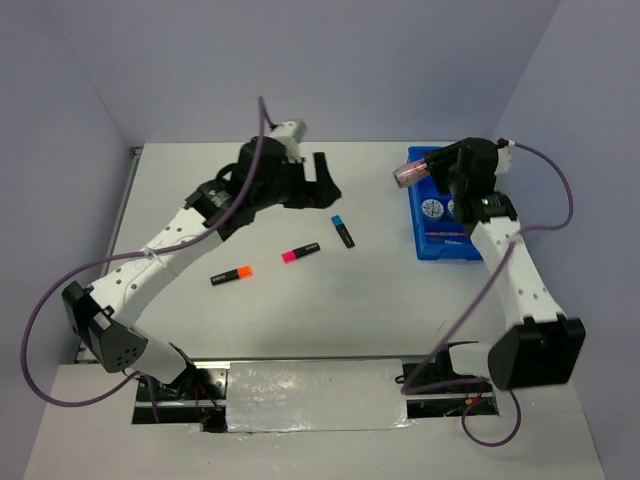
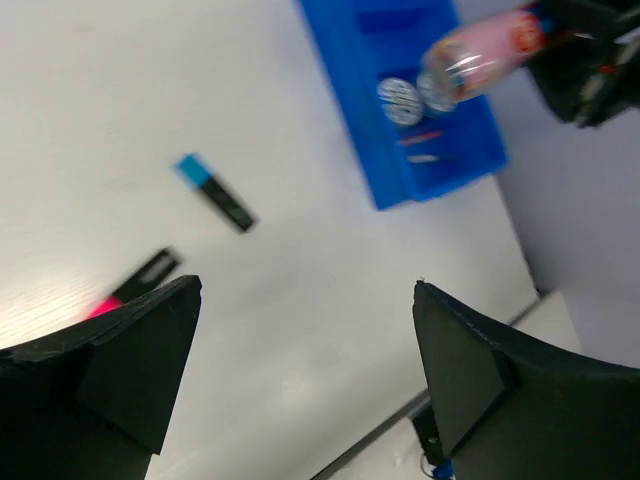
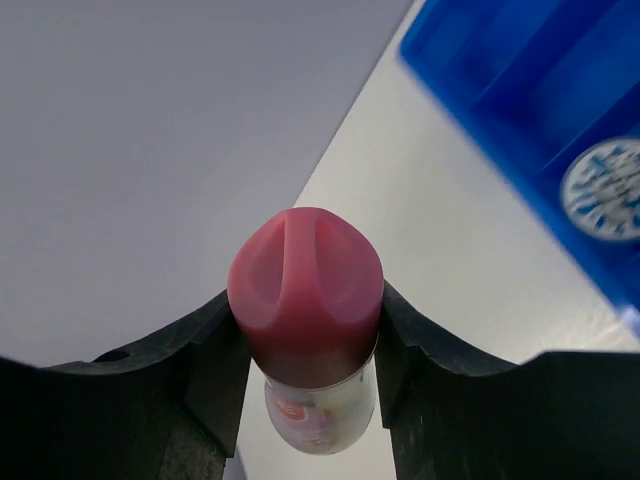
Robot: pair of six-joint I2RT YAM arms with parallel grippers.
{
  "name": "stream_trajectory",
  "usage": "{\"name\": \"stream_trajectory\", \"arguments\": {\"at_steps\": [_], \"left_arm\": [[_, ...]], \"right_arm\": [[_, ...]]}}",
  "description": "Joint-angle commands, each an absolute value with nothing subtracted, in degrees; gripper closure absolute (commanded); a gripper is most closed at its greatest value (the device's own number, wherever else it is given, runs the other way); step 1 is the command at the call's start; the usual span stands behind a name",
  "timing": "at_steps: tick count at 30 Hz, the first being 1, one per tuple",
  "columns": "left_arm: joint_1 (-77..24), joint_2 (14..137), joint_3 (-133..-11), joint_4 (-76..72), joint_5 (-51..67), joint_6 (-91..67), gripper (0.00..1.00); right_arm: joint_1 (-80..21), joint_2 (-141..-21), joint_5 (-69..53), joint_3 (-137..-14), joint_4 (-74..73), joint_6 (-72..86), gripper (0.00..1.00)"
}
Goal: Sort the stationery into containers
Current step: Pick up the stationery from the center of the board, then place the stationery in the storage box.
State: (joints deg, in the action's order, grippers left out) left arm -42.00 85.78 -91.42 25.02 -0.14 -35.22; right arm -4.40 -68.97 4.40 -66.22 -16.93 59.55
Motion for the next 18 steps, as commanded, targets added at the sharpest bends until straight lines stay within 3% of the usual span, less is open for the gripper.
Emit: {"name": "stream_trajectory", "arguments": {"at_steps": [1,5,10,18], "left_arm": [[-35.35,79.55,-88.79,34.37,-3.98,-38.15,0.01],[-34.63,72.36,-81.58,32.00,4.02,-34.20,0.01],[-34.63,68.03,-78.31,34.44,3.09,-32.87,0.01],[-34.63,66.88,-79.36,41.82,-2.98,-29.97,0.01]], "right_arm": [[-2.03,-77.84,26.64,-73.90,-20.75,70.83,1.00],[3.86,-95.60,24.08,-88.98,-17.58,68.21,1.00],[7.20,-110.45,22.94,-104.74,-23.01,66.44,1.00],[11.07,-122.85,13.81,-113.28,-18.11,63.02,1.00]]}}
